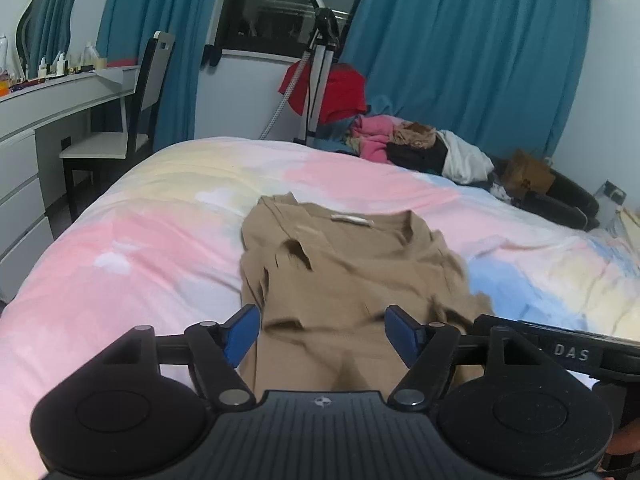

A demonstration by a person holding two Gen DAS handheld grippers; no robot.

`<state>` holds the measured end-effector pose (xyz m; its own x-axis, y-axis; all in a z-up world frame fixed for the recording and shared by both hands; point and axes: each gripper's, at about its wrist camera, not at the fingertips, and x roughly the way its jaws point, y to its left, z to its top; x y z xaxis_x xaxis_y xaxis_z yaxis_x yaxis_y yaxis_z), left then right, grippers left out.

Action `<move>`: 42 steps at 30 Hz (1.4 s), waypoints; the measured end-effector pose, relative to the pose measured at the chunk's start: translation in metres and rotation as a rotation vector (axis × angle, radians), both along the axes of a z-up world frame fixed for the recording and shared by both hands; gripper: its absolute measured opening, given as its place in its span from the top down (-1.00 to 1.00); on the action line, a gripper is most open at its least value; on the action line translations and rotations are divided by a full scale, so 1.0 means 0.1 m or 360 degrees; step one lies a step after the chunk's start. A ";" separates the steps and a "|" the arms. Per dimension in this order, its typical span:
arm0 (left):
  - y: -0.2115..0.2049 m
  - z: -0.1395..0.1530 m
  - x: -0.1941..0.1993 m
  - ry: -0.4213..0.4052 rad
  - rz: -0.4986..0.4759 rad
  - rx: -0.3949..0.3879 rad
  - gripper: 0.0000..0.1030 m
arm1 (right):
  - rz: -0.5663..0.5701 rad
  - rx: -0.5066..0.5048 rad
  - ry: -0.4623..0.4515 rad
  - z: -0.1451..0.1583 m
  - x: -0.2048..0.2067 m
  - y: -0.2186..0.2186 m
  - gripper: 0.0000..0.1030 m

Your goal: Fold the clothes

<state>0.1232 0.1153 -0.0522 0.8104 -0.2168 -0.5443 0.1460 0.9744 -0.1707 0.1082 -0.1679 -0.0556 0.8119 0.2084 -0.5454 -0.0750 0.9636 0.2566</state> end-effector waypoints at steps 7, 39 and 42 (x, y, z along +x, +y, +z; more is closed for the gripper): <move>-0.07 0.04 -0.36 0.0001 0.0010 0.0074 -0.44 | -0.0006 -0.0081 0.0010 0.02 -0.35 -0.01 -0.19; 0.07 -0.36 -0.22 0.0321 0.0137 0.0187 -0.43 | -0.0348 -0.0115 0.0216 -0.17 -0.39 -0.37 0.06; 0.17 -0.19 -0.35 0.0346 0.0138 -0.0009 -0.45 | -0.0340 -0.0019 0.0169 -0.09 -0.46 -0.39 0.06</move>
